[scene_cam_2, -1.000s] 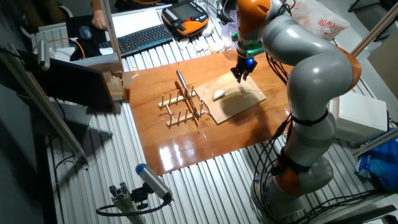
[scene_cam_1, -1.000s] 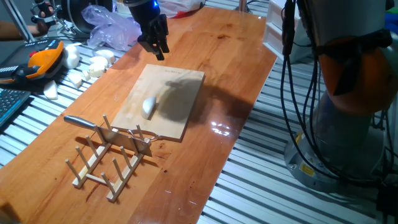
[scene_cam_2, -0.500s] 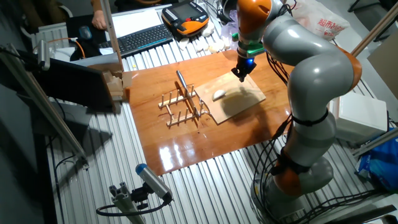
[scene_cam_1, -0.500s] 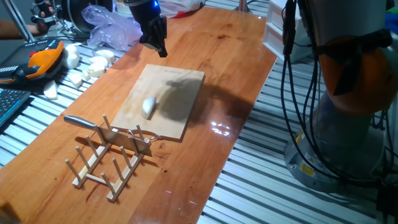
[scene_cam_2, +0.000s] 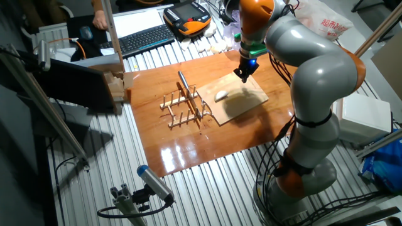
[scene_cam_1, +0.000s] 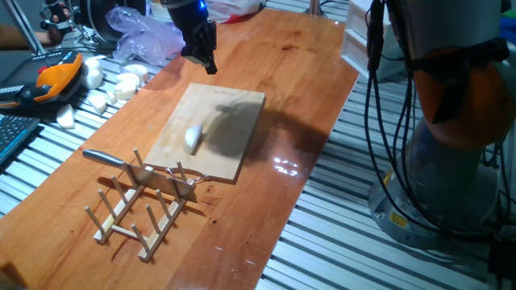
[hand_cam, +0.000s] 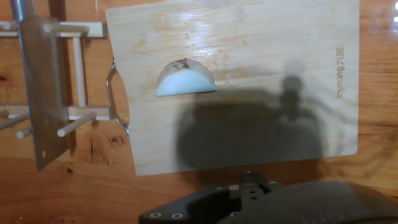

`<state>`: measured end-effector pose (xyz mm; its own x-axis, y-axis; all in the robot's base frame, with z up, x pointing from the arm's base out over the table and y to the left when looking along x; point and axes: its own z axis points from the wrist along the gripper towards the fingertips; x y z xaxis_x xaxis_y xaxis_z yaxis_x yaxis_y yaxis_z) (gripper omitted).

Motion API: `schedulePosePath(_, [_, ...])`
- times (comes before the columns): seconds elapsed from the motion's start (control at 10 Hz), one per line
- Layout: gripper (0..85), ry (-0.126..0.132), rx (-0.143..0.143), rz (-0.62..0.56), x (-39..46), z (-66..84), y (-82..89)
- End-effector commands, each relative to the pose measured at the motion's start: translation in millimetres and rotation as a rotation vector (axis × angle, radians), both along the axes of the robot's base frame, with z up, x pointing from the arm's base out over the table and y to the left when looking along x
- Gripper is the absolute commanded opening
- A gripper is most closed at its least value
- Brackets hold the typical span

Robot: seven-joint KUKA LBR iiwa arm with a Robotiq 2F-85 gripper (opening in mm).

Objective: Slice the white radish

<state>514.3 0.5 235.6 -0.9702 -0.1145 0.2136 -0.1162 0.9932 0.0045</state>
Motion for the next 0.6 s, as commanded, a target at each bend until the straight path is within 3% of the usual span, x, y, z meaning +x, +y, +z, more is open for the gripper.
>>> schedulePosePath(0.0, [0.0,0.000,-0.002,-0.005,0.0,-0.1,0.0])
schedulePosePath(0.3, [0.0,0.007,0.011,0.034,0.0,-0.1,0.0])
schedulePosePath(0.4, [0.0,0.002,0.014,0.020,0.0,-0.1,0.0])
schedulePosePath(0.5, [0.0,-0.019,0.018,-0.026,0.0,-0.1,0.0])
